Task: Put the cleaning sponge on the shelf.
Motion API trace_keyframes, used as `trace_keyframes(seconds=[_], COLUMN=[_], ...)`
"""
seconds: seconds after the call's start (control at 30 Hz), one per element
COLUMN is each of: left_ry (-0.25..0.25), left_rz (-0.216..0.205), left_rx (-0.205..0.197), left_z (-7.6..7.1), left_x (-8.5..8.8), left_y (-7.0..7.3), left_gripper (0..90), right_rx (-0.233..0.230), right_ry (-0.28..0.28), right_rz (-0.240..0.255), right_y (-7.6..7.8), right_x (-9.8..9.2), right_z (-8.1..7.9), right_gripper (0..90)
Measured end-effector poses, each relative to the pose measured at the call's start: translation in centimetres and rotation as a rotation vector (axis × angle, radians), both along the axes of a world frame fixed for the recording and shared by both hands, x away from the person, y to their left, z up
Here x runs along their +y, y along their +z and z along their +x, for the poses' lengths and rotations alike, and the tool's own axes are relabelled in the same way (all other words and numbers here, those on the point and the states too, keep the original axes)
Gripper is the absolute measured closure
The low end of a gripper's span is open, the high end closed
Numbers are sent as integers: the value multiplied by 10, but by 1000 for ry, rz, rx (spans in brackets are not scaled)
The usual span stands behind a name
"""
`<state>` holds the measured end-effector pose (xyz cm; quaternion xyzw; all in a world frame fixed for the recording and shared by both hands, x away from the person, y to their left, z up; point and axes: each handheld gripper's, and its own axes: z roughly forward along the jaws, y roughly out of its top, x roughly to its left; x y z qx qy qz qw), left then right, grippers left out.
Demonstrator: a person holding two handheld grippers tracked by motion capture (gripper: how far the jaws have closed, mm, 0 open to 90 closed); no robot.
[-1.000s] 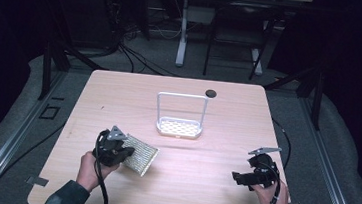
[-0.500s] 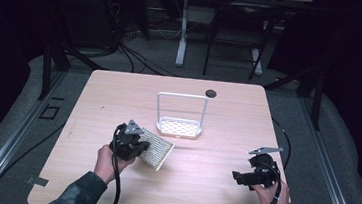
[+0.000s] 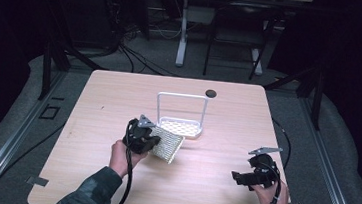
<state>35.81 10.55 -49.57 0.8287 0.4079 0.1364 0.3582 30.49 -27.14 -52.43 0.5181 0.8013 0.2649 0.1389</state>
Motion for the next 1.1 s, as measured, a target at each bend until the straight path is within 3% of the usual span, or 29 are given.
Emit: trace_keyframes(seconds=[0.27,0.63,0.8,1.03,1.1], left_ry=[19,61,95,166,197], left_rz=[-2,-21,-17,-42,-46], left_rx=[-23,-17,-25,-39,-60], left_z=[7,21,25,34,35], left_x=[-19,-34,-40,-48,-54], left_y=[3,0,-1,-4,-6], left_gripper=[896,896,896,896,897], right_rx=[2,-3,-9,-5,-7], right_ry=[1,9,-1,10,6], right_rz=[-5,-4,6,6,9], right_y=[-1,0,1,0,1], right_x=[1,2,0,1,1], right_z=[0,0,0,1,0], right_gripper=[59,61,62,62,62])
